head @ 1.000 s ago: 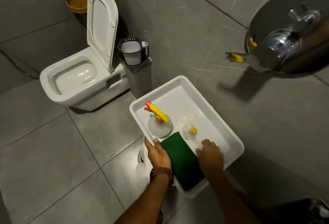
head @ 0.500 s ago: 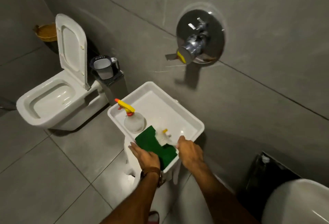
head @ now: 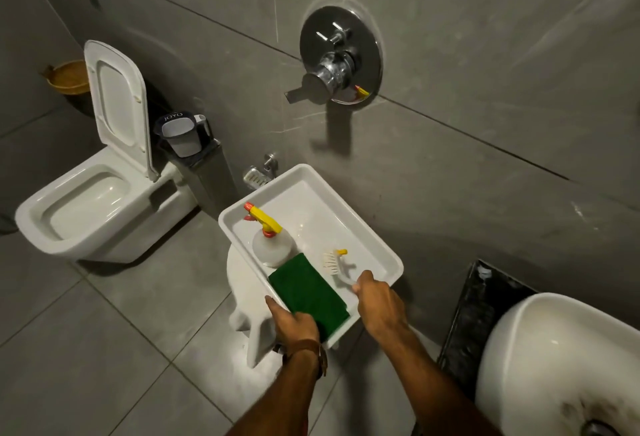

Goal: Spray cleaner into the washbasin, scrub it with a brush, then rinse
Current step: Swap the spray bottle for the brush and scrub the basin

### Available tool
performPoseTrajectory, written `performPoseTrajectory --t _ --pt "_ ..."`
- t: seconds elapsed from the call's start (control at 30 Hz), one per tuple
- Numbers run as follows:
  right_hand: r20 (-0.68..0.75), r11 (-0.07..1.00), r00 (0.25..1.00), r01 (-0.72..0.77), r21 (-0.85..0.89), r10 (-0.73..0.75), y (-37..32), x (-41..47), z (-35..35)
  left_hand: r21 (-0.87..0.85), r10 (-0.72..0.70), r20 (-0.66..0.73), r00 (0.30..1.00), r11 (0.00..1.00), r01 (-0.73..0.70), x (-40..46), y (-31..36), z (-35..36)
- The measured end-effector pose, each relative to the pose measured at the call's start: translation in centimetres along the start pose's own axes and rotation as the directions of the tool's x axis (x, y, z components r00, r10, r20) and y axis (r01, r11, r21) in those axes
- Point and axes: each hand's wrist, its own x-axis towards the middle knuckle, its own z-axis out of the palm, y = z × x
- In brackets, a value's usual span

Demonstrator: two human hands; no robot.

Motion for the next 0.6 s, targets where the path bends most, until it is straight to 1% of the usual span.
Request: performPoseTrajectory --t 0.1,0.2,0.3,0.4,0.5,0.6 --pt "-0.060 0.999 0.998 -0.011 0.041 0.014 0.5 0.0 0.4 -0.082 -0.048 -0.049 0.998 0.996 0.044 -0.2 0.6 0.4" --pt "-0.119 0.994 0.992 -0.039 0.106 0.051 1.2 -0.1 1.6 -0.095 -0.045 -0.077 0.996 0.995 0.037 0.2 1.2 0.9" --pt "-0.089 0.972 0.993 -0.056 0.228 0.078 1.2 0.2 2.8 -0.163 -0.029 -0.096 0.995 0.987 0.013 0.8 2.2 1.8" --pt "-0.077 0.947 0.994 -0.044 0.317 0.072 0.3 1.1 3.3 -0.205 -0.027 -0.124 0.992 0.979 0.001 1.5 2.6 2.1" --pt "-0.078 0.937 0.995 -0.028 0.349 0.058 -0.6 2.2 3.3 -0.226 -0.023 -0.135 0.991 0.974 -0.008 2.4 2.7 2.2" --pt "-0.072 0.940 0.996 -0.023 0.340 0.050 -1.2 3.2 3.0 -0.215 -0.046 -0.146 0.988 0.976 0.013 3.5 3.4 2.4"
